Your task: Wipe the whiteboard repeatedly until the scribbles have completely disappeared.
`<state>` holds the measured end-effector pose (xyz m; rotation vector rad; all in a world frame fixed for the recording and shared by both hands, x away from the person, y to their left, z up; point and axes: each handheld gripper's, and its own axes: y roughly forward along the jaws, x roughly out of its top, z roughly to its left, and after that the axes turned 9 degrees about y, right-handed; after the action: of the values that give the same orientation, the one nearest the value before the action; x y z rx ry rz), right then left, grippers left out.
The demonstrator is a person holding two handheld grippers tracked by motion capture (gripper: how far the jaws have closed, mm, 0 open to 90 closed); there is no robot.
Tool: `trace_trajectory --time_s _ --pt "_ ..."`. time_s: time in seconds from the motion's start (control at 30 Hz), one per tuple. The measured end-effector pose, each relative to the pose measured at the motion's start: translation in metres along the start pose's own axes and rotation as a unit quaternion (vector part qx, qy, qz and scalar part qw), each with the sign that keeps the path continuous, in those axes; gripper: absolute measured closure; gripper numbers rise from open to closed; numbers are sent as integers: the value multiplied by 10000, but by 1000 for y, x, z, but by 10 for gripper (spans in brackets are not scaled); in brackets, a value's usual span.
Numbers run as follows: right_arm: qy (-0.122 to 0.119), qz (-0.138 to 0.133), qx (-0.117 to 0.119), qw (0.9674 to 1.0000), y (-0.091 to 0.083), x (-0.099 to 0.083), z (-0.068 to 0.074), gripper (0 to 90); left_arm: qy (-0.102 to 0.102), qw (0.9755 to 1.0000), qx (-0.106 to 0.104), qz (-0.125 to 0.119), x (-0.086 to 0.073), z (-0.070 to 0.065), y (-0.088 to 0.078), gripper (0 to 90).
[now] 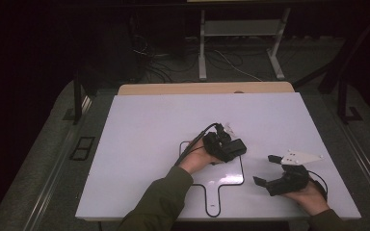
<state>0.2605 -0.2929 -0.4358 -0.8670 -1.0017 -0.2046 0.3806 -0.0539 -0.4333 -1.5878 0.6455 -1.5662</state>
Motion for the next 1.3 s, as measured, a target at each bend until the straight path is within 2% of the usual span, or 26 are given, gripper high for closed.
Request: trace_trajectory --time_s 0.03,0.07,0.13,0.2,0.23,0.27,0.3,0.4,0.43,0.47,0.5,0.53,0.57,0.6,0.67,0.7,0.77,0.83,0.9,1.03,1.07,1.1,1.2,1.23,1.27,1.3 --pt "1 -5 0 10000 0 0 0 0 8 10000 -82 -53 1 -7 1 394" --pt "-1 -5 2 10000 0 0 0 0 214 9996 -155 45 2 -12 -1 394" --pt "-20 2 10 10000 0 0 0 0 333 9991 -272 -2 3 -26 -1 394" --pt "-17 0 9 10000 0 0 1 0 433 9985 -320 18 4 -36 -2 394" --pt "-21 -2 5 10000 0 0 1 0 372 9987 -336 -11 4 -36 -2 394" --pt "-24 -1 4 10000 0 0 2 0 368 9987 -348 -22 4 -32 -1 394" --pt "-23 6 -2 10000 0 0 2 0 263 9992 -291 -39 3 -28 -1 394" --pt "-22 6 -3 10000 0 0 2 0 98 9999 -112 -6 1 -7 0 394" --pt "-23 10 0 10000 0 0 1 0 -99 9998 -42 -162 1 -4 2 395" --pt "-28 13 -2 10000 0 0 1 0 15 10000 -55 -17 0 3 1 394" --pt "-20 18 4 10000 0 0 1 0 -96 9999 -15 -103 0 4 2 395" --pt "-14 14 7 10000 0 0 0 0 8 10000 -29 -13 0 5 1 394" --pt "-4 12 15 10000 0 0 0 0 -56 9999 -6 -87 1 2 2 394" --pt "-2 13 16 10000 0 0 0 0 52 10000 -83 -12 1 0 1 395" --pt "-11 18 18 10000 0 0 0 0 61 9998 -183 -63 2 -13 0 394" --pt "-12 18 17 10000 0 0 1 0 253 9993 -286 61 3 -18 -2 394" --pt "-27 21 19 10000 0 0 1 0 328 9983 -478 7 2 -31 -4 394" --pt "-26 22 11 10000 0 0 1 0 451 9980 -434 53 3 -41 -5 394" --pt "-24 24 5 10000 0 0 2 0 388 9984 -401 26 3 -37 -4 394" --pt "-31 38 15 10000 1 0 3 0 170 9997 -195 -12 1 -17 -2 394" --pt "-28 36 12 10000 1 0 2 0 210 9996 -208 18 1 -14 -3 394" --pt "-20 25 5 10000 1 0 2 0 134 9996 -219 -69 0 -15 -2 394" --pt "10 -2 20 10000 0 0 0 0 117 9993 -344 -110 1 -17 -6 394" --pt "22 -5 23 10000 0 0 0 0 23 9992 -330 -223 2 -19 -7 394" --pt "23 -8 29 10000 0 0 0 0 60 9991 -348 -238 2 -19 -11 394" --pt "24 -16 28 10000 0 1 0 0 -123 9986 -374 -352 2 -21 -14 394"
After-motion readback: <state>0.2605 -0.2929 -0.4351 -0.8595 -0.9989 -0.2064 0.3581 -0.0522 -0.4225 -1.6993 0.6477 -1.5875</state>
